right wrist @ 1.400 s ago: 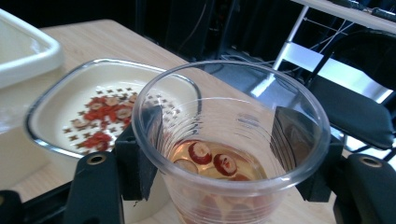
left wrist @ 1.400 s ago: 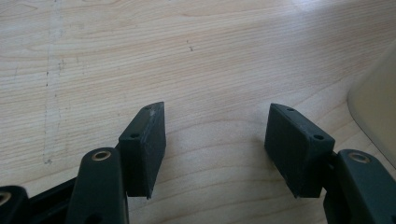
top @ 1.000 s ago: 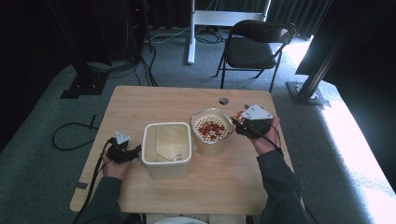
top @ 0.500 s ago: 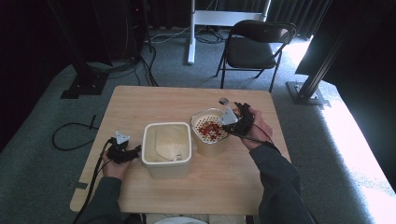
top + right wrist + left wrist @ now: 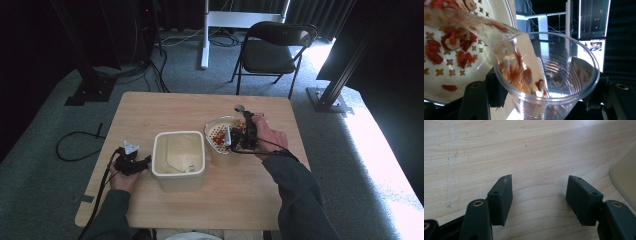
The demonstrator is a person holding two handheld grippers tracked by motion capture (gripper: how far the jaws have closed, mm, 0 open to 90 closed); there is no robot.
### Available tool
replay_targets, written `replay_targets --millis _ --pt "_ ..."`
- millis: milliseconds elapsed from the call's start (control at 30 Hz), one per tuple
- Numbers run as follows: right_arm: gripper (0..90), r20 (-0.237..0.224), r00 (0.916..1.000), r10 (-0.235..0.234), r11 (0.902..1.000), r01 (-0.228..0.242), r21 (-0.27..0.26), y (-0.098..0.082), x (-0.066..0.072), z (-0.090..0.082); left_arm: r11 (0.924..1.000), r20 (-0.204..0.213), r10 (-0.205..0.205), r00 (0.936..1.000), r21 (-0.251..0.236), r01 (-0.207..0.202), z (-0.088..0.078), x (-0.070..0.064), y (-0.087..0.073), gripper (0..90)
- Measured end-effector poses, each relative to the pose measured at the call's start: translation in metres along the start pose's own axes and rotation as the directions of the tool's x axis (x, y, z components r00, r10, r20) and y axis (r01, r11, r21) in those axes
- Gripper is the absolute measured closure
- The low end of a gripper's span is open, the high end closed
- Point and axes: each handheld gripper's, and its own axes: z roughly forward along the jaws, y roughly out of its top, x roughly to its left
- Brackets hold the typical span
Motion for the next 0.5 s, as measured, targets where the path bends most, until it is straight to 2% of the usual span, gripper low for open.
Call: replay_targets --millis 167,333,500 --pt "34.8 0.039 0.9970 -0.068 0.9977 0.067 0.004 0.005 0.000 -0.002 1.0000 -0.001 0.000 1.0000 -0.001 0.000 0.000 0.000 0.000 39.3" --pt "34.9 0.054 0.9927 -0.108 0.9941 0.108 -0.007 0.010 0.000 -0.007 1.0000 -0.002 -0.002 1.0000 -0.003 0.002 0.000 0.000 0.000 39.2" --pt "34.9 0.072 0.9854 -0.154 0.9880 0.152 0.026 0.011 0.005 -0.006 1.0000 -0.001 -0.001 1.0000 -0.002 0.001 0.000 0.000 0.000 39.3"
